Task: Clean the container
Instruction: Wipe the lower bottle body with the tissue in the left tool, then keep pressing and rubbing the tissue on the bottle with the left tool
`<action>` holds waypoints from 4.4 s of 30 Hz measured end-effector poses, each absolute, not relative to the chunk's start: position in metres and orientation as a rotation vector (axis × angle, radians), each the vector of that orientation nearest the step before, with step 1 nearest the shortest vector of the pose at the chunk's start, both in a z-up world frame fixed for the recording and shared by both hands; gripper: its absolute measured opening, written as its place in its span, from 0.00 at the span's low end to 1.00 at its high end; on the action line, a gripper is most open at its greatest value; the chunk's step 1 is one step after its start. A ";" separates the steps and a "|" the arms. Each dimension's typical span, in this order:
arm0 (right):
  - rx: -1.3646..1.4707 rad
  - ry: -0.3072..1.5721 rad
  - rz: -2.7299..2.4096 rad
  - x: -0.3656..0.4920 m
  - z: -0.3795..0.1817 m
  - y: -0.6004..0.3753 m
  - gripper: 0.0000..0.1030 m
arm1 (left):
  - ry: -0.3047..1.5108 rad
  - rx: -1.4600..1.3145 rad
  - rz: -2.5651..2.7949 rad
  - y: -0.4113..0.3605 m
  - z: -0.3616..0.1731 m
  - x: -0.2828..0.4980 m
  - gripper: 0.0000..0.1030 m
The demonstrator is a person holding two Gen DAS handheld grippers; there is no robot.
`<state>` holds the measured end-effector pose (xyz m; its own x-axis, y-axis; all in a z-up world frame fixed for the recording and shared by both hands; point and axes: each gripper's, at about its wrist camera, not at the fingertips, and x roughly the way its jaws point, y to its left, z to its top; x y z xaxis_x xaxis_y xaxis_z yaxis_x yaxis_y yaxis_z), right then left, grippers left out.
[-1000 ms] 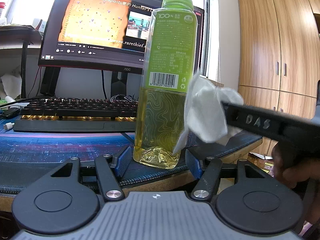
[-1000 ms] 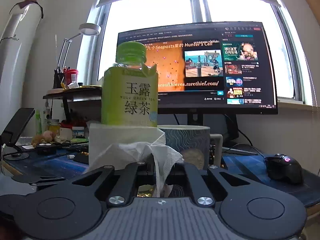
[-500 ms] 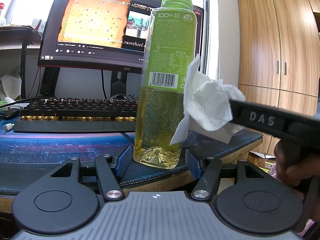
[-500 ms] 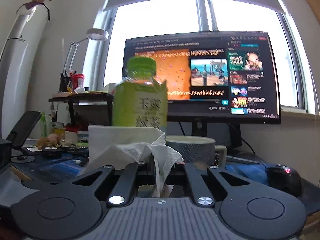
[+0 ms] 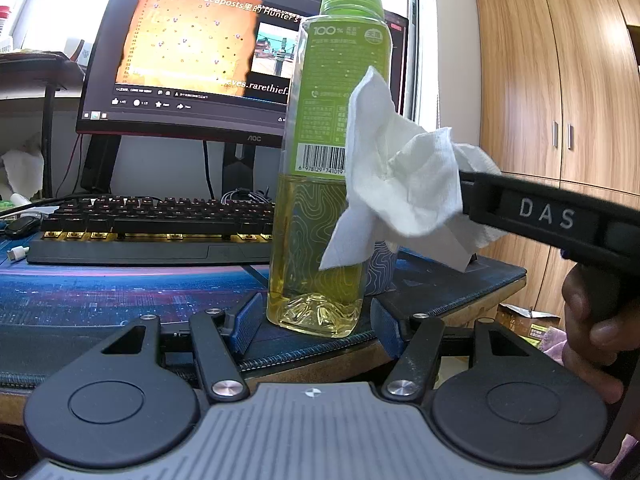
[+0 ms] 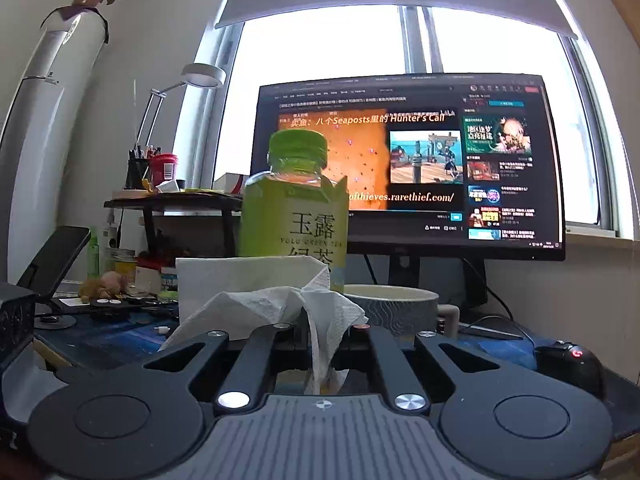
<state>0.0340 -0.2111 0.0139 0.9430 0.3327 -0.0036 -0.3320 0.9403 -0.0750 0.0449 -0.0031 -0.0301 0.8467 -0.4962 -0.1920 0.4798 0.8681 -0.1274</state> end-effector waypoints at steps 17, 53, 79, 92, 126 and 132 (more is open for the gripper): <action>-0.073 0.024 0.317 0.040 0.007 -0.214 0.08 | 0.219 -0.081 -0.513 -0.003 -0.031 0.044 0.62; -0.075 0.048 0.309 0.045 0.003 -0.216 0.08 | 0.220 -0.078 -0.515 -0.002 -0.031 0.044 0.62; -0.090 0.022 0.334 0.038 0.009 -0.214 0.08 | 0.222 -0.072 -0.515 -0.004 -0.031 0.046 0.62; -0.106 0.052 0.312 0.044 0.005 -0.213 0.08 | 0.219 -0.074 -0.515 -0.003 -0.032 0.046 0.62; -0.085 0.036 0.316 0.042 0.004 -0.213 0.08 | 0.209 -0.029 -0.469 -0.017 -0.032 0.040 0.62; -0.080 0.057 0.305 0.047 -0.001 -0.216 0.08 | 0.209 -0.067 -0.487 -0.010 -0.032 0.041 0.61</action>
